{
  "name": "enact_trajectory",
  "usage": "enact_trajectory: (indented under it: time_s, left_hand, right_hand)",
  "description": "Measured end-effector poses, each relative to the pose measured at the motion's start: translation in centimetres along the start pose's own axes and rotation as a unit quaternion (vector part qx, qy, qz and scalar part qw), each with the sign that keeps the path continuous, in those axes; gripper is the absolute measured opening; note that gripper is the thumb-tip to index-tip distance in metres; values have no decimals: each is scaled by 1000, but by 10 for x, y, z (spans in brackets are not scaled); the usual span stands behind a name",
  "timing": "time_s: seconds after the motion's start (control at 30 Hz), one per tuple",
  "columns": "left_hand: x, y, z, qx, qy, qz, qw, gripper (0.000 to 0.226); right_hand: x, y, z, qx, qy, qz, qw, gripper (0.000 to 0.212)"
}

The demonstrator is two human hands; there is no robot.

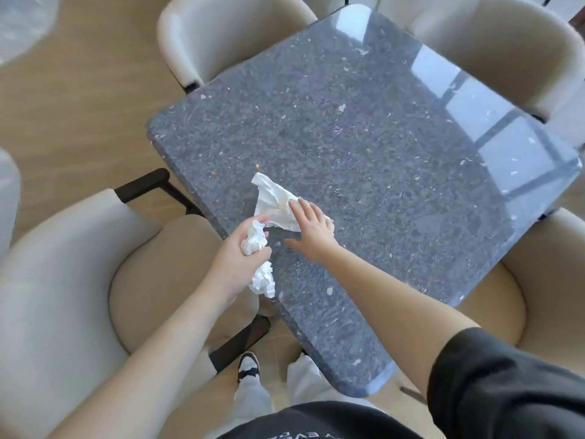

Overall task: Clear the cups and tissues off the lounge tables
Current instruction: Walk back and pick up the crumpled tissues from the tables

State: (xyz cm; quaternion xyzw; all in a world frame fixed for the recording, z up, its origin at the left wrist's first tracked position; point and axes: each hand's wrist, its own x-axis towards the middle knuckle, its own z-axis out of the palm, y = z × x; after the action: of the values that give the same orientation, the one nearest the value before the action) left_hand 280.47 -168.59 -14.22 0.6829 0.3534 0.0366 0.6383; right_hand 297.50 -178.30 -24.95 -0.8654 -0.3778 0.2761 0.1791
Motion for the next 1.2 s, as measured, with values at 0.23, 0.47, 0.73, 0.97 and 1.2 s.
enact_trajectory:
  time_s: [0.23, 0.47, 0.73, 0.97, 1.2]
  left_hand:
    - [-9, -7, -7, -2, 28, -18, 999, 57]
    - [-10, 1, -3, 20, 33, -18, 999, 58]
    - [-11, 21, 27, 75, -3, 30, 997, 67]
    - [-9, 38, 45, 136, -35, 98, 985, 89]
    - [-25, 43, 56, 2, -100, 113, 989, 99]
  right_hand:
    - [3, 15, 8, -66, 52, 26, 996, 57]
    - [-14, 23, 2, 57, 101, 40, 992, 30]
    - [-61, 23, -22, 147, 174, 26, 973, 23]
    - [-116, 9, -46, 286, 202, 23, 936, 19]
    - [-164, -37, -53, 458, 195, 15, 867, 17]
